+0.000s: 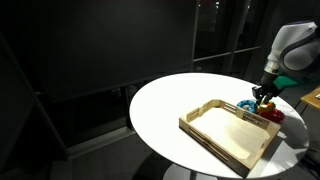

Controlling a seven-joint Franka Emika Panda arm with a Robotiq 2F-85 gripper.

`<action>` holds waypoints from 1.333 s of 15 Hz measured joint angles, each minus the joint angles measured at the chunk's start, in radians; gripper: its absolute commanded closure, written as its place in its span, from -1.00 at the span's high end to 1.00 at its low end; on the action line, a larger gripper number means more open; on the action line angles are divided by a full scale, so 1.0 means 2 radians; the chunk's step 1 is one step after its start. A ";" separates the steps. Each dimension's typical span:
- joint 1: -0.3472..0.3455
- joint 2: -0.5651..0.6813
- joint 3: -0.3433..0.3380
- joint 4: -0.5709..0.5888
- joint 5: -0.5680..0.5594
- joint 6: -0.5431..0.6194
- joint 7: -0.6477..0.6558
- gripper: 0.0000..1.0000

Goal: Remove the green donut plush toy and put it on top of the donut orange plush toy

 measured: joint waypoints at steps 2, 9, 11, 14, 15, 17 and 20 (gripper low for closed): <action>0.000 0.000 0.000 0.000 0.000 -0.001 0.000 0.65; 0.000 -0.002 0.001 0.000 0.000 -0.002 -0.001 1.00; 0.000 -0.008 0.001 0.000 0.000 -0.008 -0.001 1.00; -0.001 -0.027 0.003 0.000 0.001 -0.032 -0.007 1.00; -0.002 -0.036 0.006 0.000 0.003 -0.044 -0.011 1.00; -0.007 -0.054 0.013 0.000 0.009 -0.069 -0.024 1.00; -0.013 -0.081 0.026 0.000 0.027 -0.110 -0.055 1.00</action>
